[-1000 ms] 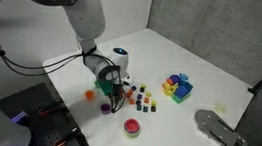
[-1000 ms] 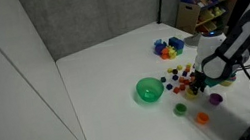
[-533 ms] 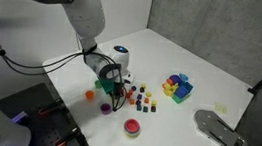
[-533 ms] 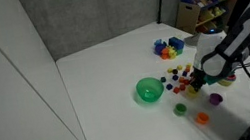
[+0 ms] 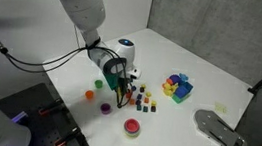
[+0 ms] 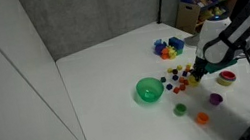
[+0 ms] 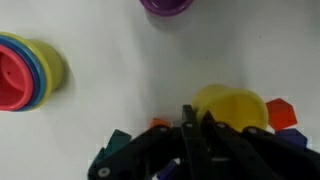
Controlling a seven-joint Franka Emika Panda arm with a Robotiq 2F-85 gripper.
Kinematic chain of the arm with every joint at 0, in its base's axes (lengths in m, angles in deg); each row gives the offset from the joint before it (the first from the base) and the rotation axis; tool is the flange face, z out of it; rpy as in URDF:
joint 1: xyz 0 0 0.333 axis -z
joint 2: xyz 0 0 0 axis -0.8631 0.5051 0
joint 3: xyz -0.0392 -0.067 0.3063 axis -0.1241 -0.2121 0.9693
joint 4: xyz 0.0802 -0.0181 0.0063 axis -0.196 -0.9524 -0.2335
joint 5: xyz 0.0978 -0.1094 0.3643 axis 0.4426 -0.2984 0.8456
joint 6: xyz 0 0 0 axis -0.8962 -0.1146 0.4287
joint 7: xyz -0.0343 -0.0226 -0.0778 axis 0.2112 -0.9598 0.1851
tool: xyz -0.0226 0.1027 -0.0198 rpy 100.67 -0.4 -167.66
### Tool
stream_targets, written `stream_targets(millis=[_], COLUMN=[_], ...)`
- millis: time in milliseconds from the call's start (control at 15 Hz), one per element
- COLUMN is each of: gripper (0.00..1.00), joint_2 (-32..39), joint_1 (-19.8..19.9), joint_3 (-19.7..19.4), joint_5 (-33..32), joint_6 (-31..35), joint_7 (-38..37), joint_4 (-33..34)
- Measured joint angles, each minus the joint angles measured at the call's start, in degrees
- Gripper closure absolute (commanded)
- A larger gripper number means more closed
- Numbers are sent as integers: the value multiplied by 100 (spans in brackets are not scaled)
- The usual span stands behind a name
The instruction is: Put the yellow bowl into the pink bowl
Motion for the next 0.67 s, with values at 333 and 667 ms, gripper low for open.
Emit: stream_targets(millis=[333, 667], gripper=[95, 95], joint_2=[-239, -466], joint_1=[237, 698], joint_3=[-221, -353], joint_5=[0, 0], joint_6=[-305, -637], joint_7=[9, 118], joint_4=[8, 56])
